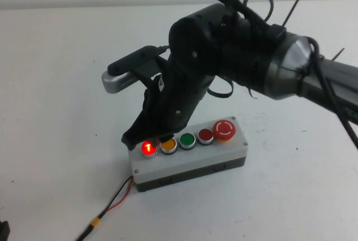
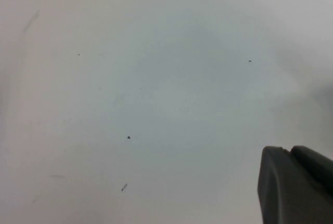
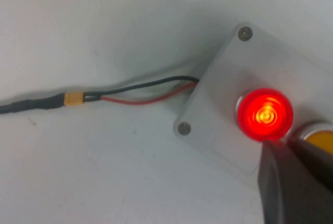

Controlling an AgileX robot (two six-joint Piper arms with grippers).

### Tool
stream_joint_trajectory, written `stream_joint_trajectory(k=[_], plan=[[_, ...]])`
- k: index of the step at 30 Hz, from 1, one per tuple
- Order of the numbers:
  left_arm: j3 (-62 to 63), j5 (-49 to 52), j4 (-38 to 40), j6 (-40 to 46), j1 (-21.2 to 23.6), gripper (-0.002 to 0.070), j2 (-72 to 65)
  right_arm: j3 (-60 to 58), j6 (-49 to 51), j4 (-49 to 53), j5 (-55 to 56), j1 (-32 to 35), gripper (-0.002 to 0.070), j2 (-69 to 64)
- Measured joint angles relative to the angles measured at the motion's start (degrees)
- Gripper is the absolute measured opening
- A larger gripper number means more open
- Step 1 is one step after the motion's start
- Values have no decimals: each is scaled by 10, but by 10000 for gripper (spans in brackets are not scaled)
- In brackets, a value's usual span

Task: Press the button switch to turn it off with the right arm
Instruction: Press the button to turn off

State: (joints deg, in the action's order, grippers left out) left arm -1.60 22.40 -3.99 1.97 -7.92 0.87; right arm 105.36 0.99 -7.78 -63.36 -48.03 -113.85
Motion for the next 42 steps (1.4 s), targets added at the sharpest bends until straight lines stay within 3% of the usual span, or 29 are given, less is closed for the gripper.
stream_joint_trajectory(k=[13, 42], plan=[[0, 0, 0, 0, 0, -2, 0, 50, 0, 17, 1, 0, -16, -67], [0, 0, 0, 0, 0, -2, 0, 57, -10, 13, -18, 6, -16, -49]])
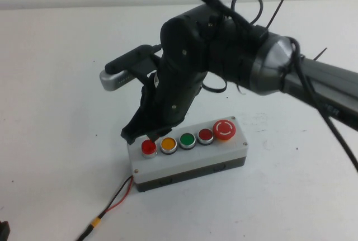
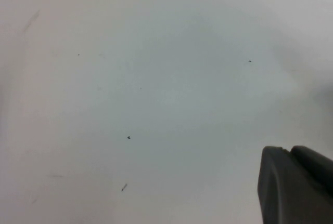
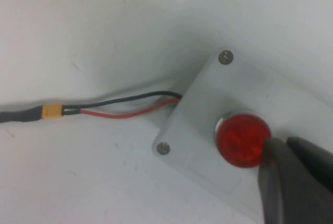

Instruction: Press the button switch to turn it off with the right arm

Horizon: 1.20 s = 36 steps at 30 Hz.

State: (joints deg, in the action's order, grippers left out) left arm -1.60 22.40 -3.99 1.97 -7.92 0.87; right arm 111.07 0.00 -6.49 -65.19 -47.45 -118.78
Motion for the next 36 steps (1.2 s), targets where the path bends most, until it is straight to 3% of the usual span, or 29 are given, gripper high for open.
stream_joint_trajectory(k=[13, 27, 36], plan=[[0, 0, 0, 0, 0, -2, 0, -34, -14, 12, -58, 0, -16, 236], [0, 0, 0, 0, 0, -2, 0, -449, 10, 25, 22, 0, -16, 636], [0, 0, 0, 0, 0, -2, 0, -597, 11, 72, 35, 0, -16, 758]])
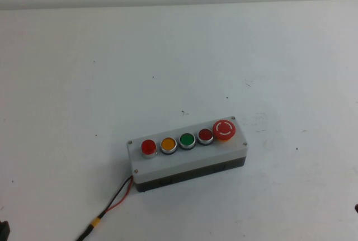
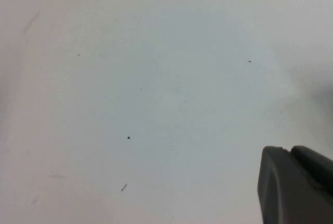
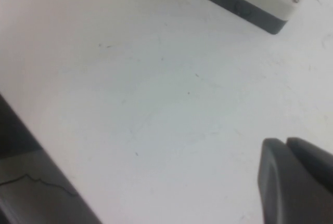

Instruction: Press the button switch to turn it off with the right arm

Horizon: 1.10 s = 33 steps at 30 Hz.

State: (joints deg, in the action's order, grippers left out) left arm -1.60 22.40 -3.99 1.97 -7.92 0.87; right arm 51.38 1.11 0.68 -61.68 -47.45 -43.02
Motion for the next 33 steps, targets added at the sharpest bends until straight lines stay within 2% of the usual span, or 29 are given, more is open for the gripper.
stream_joint_trajectory(k=[4, 7, 15, 19, 26, 33], plan=[[0, 0, 0, 0, 0, -2, 0, -53, 0, 46, 66, 3, -16, 12], [0, 0, 0, 0, 0, -2, 0, -106, 0, 63, 163, 30, -16, 34], [0, 0, 0, 0, 0, -2, 0, -317, 0, 67, 488, 183, -16, 139], [0, 0, 0, 0, 0, -3, 0, -407, 0, 56, 587, 249, -16, 200], [0, 0, 0, 0, 0, -2, 0, -502, 0, 29, 628, 312, -16, 312], [0, 0, 0, 0, 0, -2, 0, -528, 0, -3, 586, 341, -16, 411]])
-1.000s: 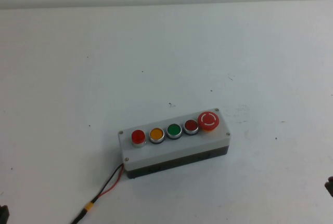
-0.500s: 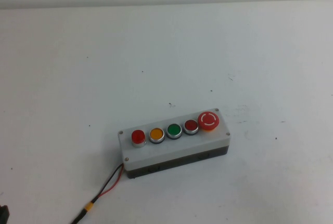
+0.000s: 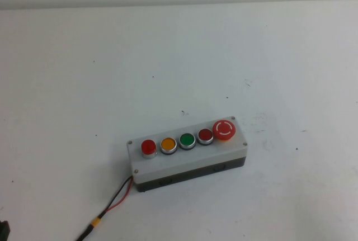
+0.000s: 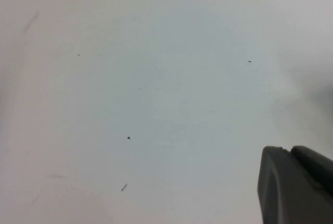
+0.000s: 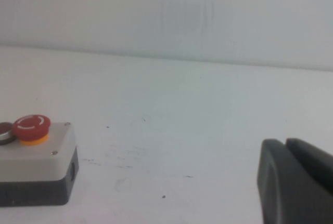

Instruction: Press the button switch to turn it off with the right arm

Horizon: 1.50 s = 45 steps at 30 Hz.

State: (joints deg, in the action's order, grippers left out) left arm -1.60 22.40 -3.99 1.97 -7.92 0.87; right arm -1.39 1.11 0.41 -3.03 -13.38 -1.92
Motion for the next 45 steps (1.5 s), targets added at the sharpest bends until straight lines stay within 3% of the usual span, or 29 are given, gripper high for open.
stream_joint_trajectory(k=[15, 45], plan=[[0, 0, 0, 0, 0, -2, 0, -1, 0, -36, -170, 14, -16, 24], [0, 0, 0, 0, 0, -2, 0, -1, 0, -41, -176, 14, -16, 24]])
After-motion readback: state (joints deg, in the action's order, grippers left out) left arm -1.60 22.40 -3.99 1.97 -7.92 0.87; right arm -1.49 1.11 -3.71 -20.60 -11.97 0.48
